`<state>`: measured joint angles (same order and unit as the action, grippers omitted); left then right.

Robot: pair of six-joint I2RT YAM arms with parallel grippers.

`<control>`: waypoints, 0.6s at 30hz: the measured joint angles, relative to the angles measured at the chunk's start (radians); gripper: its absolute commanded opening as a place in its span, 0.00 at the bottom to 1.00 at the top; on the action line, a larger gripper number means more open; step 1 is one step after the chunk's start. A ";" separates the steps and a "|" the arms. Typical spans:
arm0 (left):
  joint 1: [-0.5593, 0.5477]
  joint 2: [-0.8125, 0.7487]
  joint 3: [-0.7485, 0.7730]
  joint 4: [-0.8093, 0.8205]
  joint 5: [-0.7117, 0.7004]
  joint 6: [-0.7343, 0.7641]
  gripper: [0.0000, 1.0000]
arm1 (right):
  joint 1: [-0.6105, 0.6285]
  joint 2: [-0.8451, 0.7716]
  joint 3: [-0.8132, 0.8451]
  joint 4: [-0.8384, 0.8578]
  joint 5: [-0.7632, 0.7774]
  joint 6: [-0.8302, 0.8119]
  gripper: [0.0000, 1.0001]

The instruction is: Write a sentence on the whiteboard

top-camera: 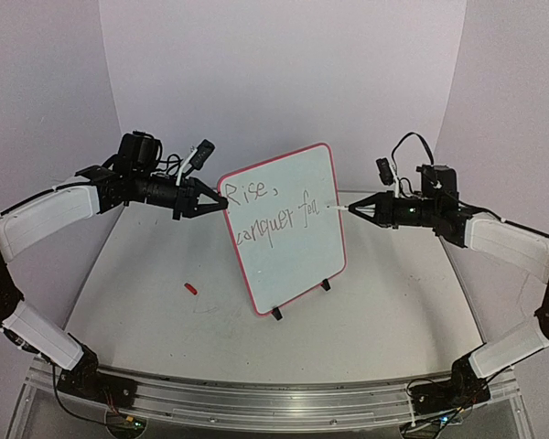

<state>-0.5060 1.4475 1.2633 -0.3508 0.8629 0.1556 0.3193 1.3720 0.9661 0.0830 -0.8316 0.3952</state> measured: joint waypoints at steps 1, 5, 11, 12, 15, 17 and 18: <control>0.000 0.000 0.000 0.000 0.000 0.000 0.00 | 0.000 0.008 0.007 -0.003 -0.004 -0.001 0.00; 0.000 0.000 0.000 0.000 0.000 0.001 0.00 | 0.000 0.034 0.038 -0.004 -0.013 -0.003 0.00; 0.000 0.000 0.000 0.000 0.000 0.001 0.00 | 0.007 0.061 0.067 -0.003 -0.008 -0.006 0.00; 0.000 0.000 0.000 0.000 0.000 0.001 0.00 | 0.008 0.066 0.071 -0.003 -0.006 -0.006 0.00; 0.000 0.000 0.000 0.000 0.001 0.001 0.00 | 0.018 0.087 0.083 -0.002 0.003 -0.006 0.00; 0.000 0.000 0.000 0.000 0.001 0.001 0.00 | 0.025 0.099 0.090 -0.002 0.007 -0.006 0.00; 0.000 0.000 0.000 0.000 0.001 0.001 0.00 | 0.028 0.104 0.093 -0.002 0.009 -0.006 0.00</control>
<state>-0.5060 1.4475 1.2633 -0.3508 0.8635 0.1566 0.3474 1.4756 1.0596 0.0809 -0.8227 0.3896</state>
